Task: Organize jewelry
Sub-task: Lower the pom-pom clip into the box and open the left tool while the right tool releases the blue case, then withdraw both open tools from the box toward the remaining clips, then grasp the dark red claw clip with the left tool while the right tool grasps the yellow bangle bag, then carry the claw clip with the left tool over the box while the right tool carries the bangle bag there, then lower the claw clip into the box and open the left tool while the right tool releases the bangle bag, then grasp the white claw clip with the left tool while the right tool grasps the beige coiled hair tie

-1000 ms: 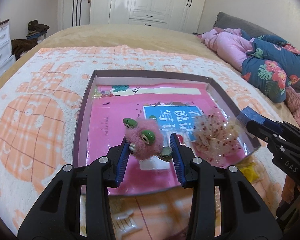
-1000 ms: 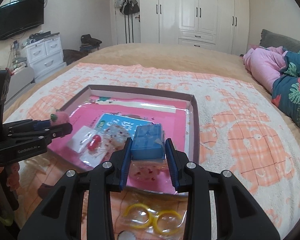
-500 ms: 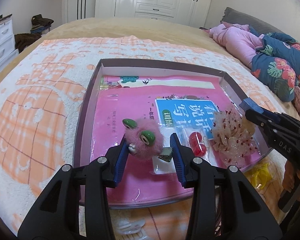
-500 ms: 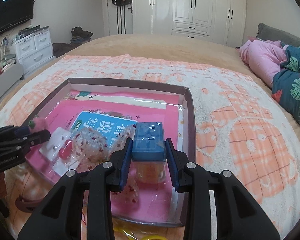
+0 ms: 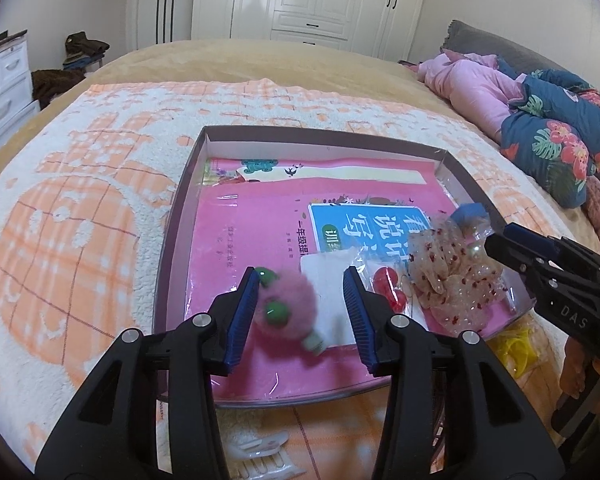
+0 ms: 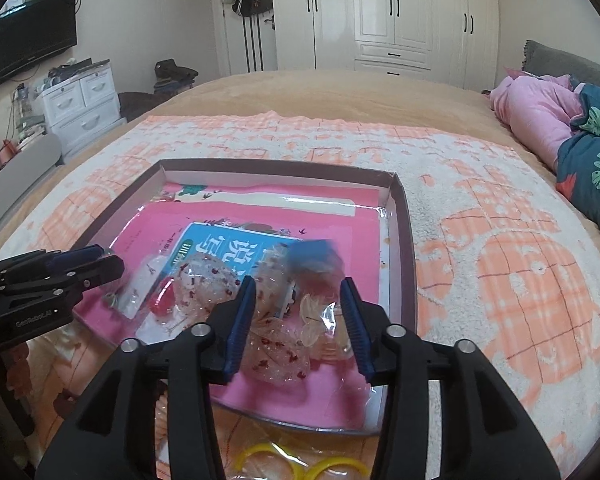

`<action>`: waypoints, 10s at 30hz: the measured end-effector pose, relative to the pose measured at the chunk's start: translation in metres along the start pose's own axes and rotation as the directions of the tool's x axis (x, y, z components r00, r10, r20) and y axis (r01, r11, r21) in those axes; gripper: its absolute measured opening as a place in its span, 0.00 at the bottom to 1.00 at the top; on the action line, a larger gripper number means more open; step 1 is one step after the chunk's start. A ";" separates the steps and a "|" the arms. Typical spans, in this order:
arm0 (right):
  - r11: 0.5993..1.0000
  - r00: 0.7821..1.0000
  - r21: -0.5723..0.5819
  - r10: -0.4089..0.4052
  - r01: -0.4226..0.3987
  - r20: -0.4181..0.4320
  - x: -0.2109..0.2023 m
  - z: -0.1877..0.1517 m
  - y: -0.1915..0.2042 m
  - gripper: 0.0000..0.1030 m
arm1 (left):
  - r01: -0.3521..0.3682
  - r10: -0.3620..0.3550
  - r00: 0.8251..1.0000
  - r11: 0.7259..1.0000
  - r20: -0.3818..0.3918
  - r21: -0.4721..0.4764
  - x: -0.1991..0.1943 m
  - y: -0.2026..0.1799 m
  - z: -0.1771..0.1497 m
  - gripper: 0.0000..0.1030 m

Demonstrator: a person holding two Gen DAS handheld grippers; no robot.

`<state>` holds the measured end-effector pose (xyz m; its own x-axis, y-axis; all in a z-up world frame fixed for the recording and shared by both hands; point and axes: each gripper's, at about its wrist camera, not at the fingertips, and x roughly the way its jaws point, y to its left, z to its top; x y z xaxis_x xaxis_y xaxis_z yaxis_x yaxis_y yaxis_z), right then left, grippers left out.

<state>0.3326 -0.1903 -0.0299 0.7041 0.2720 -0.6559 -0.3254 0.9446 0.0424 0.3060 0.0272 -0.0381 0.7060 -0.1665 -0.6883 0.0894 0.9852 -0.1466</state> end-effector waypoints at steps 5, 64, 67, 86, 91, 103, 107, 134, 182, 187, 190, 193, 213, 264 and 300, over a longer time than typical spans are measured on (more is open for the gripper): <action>1.000 1.000 0.005 0.008 -0.008 0.025 -0.013 -0.001 0.002 0.48 | 0.004 -0.004 1.000 1.000 0.017 -0.006 -0.009 0.000 0.000 0.42; 0.998 0.993 0.020 0.057 -0.059 0.108 -0.129 -0.074 0.010 0.68 | 0.025 -0.028 0.991 0.999 0.130 0.031 -0.113 -0.020 -0.062 0.89; 0.998 0.994 0.018 0.057 -0.058 0.093 -0.131 -0.081 0.012 0.68 | 0.027 -0.033 0.992 0.998 0.122 0.049 -0.114 -0.026 -0.068 0.89; 0.996 0.999 0.087 -0.031 0.032 -0.013 -0.112 -0.100 -0.011 0.68 | 0.038 -0.043 0.998 0.989 0.037 0.143 -0.087 -0.049 -0.091 0.89; 0.995 0.998 0.085 -0.045 0.048 -0.036 -0.105 -0.102 -0.012 0.68 | 0.020 -0.024 0.999 0.986 0.022 0.168 -0.077 -0.048 -0.094 0.89; 0.992 0.997 0.123 -0.033 0.042 -0.076 -0.086 -0.099 -0.017 0.75 | 0.011 -0.013 1.000 0.974 0.007 0.226 -0.060 -0.055 -0.091 0.52; 0.991 0.994 0.128 -0.037 0.050 -0.102 -0.072 -0.095 -0.017 0.75 | 0.028 -0.027 1.000 0.973 -0.010 0.229 -0.053 -0.057 -0.088 0.36; 0.991 0.985 0.082 -0.092 0.105 -0.148 -0.023 -0.090 0.005 0.76 | 0.080 -0.060 0.996 0.945 -0.072 0.318 -0.031 -0.080 -0.091 0.11; 0.998 0.997 -0.014 0.062 -0.061 0.038 -0.044 -0.013 0.046 0.76 | 0.005 -0.007 0.991 1.000 0.134 0.018 -0.070 0.021 -0.006 0.06; 0.999 0.998 -0.011 0.052 -0.052 0.045 -0.035 -0.003 0.042 0.76 | -0.002 -0.002 0.992 1.000 0.124 0.031 -0.059 0.018 0.002 0.06; 0.999 0.998 -0.008 0.046 -0.045 0.045 -0.031 0.000 0.039 0.76 | -0.010 0.005 0.992 0.999 0.125 0.043 -0.051 0.016 0.009 0.06; 0.999 0.998 -0.006 0.038 -0.038 0.044 -0.026 0.003 0.036 0.76 | -0.011 0.005 0.992 0.999 0.123 0.050 -0.044 0.016 0.015 0.06; 0.999 1.000 -0.033 0.019 -0.019 0.007 0.003 0.014 0.036 0.76 | 0.006 -0.007 1.000 1.000 0.030 0.028 -0.001 0.024 0.032 0.06; 1.000 0.999 0.000 0.025 -0.025 0.046 -0.045 -0.015 0.037 0.88 | 0.028 -0.033 0.991 0.999 0.130 0.036 -0.053 0.008 0.020 0.56; 0.995 0.996 -0.066 0.075 -0.078 -0.050 -0.058 -0.072 0.070 0.82 | -0.052 0.052 0.999 0.999 0.012 0.007 -0.091 0.034 -0.060 0.88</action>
<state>0.2238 -0.1534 -0.0436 0.6452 0.3328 -0.6877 -0.4205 0.9062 0.0440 0.2025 0.0731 -0.0232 0.7182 -0.1148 -0.6863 0.0575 0.9927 -0.1059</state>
